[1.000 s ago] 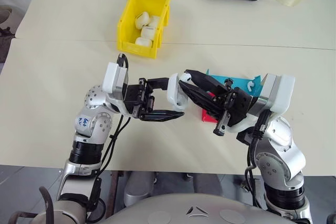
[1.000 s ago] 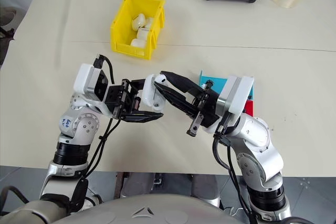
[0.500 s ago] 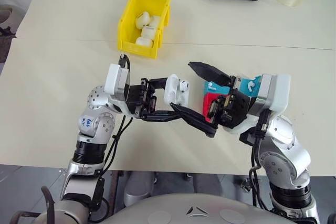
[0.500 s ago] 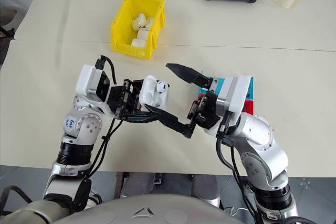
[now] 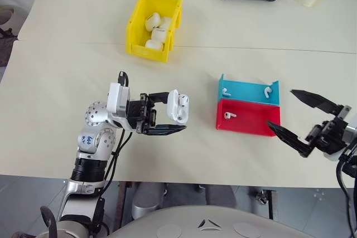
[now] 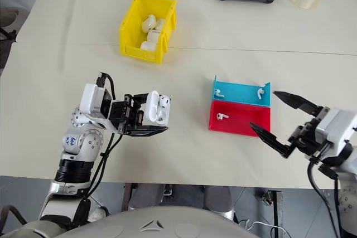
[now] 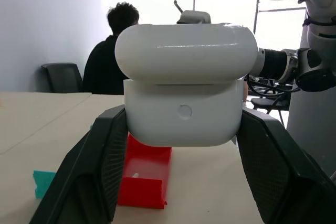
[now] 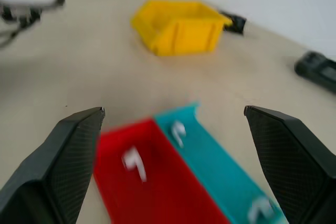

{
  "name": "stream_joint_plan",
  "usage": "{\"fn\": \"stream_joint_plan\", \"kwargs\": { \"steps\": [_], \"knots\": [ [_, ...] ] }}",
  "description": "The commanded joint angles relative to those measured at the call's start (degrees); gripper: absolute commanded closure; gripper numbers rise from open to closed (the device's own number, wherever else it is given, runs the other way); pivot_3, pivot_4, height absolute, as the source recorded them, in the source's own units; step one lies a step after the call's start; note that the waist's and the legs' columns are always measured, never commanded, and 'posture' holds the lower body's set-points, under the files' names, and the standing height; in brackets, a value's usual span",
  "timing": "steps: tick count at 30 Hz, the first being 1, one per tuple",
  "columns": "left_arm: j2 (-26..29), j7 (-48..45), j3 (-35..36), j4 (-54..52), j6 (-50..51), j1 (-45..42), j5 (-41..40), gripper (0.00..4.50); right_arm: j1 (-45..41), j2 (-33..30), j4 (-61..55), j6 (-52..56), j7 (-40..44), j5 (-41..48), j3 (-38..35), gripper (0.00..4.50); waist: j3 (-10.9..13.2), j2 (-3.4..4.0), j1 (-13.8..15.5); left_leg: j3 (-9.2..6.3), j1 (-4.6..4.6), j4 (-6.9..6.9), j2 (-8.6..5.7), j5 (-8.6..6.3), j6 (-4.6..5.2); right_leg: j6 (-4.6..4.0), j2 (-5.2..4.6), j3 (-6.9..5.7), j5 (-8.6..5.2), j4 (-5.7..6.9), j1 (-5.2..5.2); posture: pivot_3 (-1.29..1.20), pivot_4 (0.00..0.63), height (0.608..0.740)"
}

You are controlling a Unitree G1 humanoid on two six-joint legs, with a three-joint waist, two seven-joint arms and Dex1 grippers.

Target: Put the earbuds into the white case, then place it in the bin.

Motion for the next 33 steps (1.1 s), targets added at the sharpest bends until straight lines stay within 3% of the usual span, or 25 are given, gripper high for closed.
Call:
{"fn": "stream_joint_plan", "kwargs": {
  "steps": [1,5,10,13,20,25,33],
  "knots": [
    [-0.59,0.19,-0.45,-1.14,-1.53,0.46,0.42,1.74,-0.89,-1.75,5.15,-3.36,2.09,-1.35,-3.0,0.03,0.0,0.01,-0.07,0.04,0.03,-0.01,0.02,0.0,0.0,0.0,0.0,0.05,0.0,0.01,0.0,0.0,0.15,0.74],
    [-1.42,1.01,-0.78,-1.64,-2.27,0.72,0.95,1.74,-4.93,-4.39,6.71,-2.44,2.75,-1.51,-1.04,0.03,0.02,0.06,-0.18,0.17,0.13,-0.09,0.08,0.01,-0.02,0.0,0.02,0.2,0.0,0.03,-0.03,0.0,0.15,0.74],
    [-1.91,2.44,-1.04,-2.79,-3.05,1.42,1.29,1.74,-13.85,-12.18,1.58,13.06,-0.86,0.04,7.26,0.03,0.03,0.08,-0.06,0.21,0.17,-0.08,0.12,0.01,-0.06,-0.01,0.01,0.27,0.0,0.04,-0.07,0.0,0.15,0.74],
    [-1.86,3.29,-1.14,-3.82,-3.19,2.35,1.31,1.74,-24.61,-16.34,-1.09,27.07,-5.84,2.77,14.86,0.03,0.04,0.09,0.0,0.18,0.08,-0.08,0.08,0.02,-0.08,-0.01,-0.06,0.25,0.0,0.02,-0.15,0.0,0.15,0.74],
    [-1.71,4.44,-1.87,-5.58,-3.08,3.72,1.41,1.74,-47.44,-16.95,2.39,50.36,-12.09,0.65,31.23,0.03,0.04,0.1,0.17,-0.06,-0.08,-0.08,0.06,0.01,-0.11,-0.03,-0.1,0.01,0.0,-0.12,-0.18,0.0,0.15,0.74],
    [-1.73,5.13,-1.84,-6.08,-3.48,3.94,1.49,1.74,-59.49,-13.62,8.62,54.44,-12.43,-6.95,43.52,0.03,0.04,0.1,-0.16,-0.22,-0.38,-0.04,-0.11,0.01,-0.08,0.01,-0.22,-0.17,0.02,-0.22,-0.31,0.0,0.15,0.74],
    [-1.8,6.49,-1.93,-7.15,-3.7,4.62,1.61,1.74,-64.84,-12.86,15.66,48.23,-6.48,-16.54,52.74,0.03,0.04,0.1,-0.1,-0.43,-0.89,0.25,-0.27,0.03,-0.02,0.13,-0.23,-0.43,0.09,0.09,-0.56,0.0,0.15,0.74]
  ]
}}
